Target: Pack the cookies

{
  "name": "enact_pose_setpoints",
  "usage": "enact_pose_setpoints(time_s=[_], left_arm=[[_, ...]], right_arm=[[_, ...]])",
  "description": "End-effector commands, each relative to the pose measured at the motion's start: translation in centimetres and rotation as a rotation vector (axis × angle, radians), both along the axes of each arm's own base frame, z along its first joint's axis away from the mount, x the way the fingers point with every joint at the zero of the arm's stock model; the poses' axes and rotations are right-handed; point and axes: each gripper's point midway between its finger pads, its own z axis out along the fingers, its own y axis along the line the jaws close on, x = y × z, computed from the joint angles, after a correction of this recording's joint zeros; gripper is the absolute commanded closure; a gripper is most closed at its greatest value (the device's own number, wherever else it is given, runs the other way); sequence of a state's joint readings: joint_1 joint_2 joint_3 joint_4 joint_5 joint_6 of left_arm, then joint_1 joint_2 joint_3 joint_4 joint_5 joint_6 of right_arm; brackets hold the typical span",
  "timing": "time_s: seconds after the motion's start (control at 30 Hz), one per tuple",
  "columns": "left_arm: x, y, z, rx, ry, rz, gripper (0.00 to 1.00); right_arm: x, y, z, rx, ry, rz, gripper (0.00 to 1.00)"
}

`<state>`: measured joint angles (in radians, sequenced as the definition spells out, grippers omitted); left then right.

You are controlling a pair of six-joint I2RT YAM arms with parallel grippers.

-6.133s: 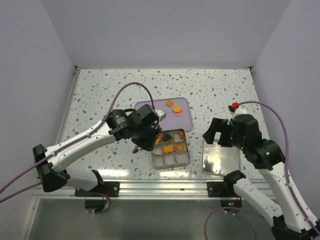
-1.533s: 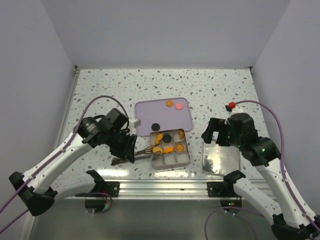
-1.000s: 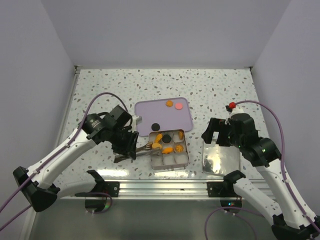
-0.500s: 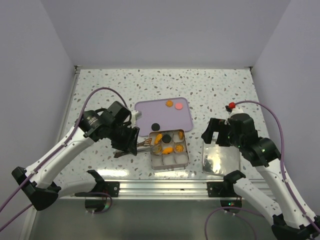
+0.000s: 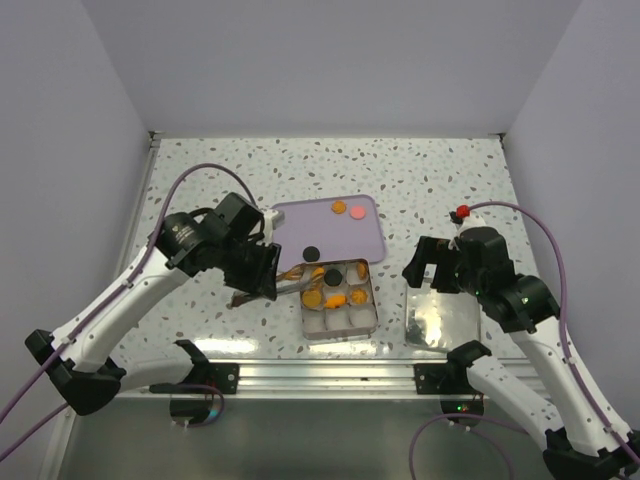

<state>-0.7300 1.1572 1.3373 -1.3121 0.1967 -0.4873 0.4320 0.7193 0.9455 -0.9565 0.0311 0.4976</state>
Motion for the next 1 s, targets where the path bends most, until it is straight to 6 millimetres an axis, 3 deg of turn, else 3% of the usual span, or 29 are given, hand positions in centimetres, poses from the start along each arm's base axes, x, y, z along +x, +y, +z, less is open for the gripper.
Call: enact_pose_setpoints(time_s=[0.0, 0.2, 0.4, 0.5, 0.67, 0.97], left_arm=[[1.8, -0.5, 1.8, -0.004, -0.076, 0.013, 0.51], [5.6, -2.0, 2.4, 0.037, -0.147, 0.033, 0.51], [11.3, -4.1, 1.7, 0.105, -0.218, 0.069, 0.48], [14.7, -5.5, 0.0, 0.157, -0.229, 0.078, 0.48], [19.0, -7.2, -0.7, 0.201, -0.271, 0.090, 0.47], [24.1, -9.3, -4.9, 0.216, -0.219, 0.069, 0.47]], right_arm=[[0.5, 0.7, 0.6, 0.028, -0.028, 0.014, 0.01], [0.6, 0.6, 0.6, 0.025, -0.028, 0.006, 0.01], [0.6, 0.5, 0.5, 0.017, -0.021, 0.000, 0.01], [0.7, 0.3, 0.5, 0.011, -0.021, -0.006, 0.01], [0.9, 0.2, 0.4, -0.001, -0.014, -0.011, 0.01], [1.6, 0.0, 0.0, -0.040, -0.002, -0.022, 0.01]])
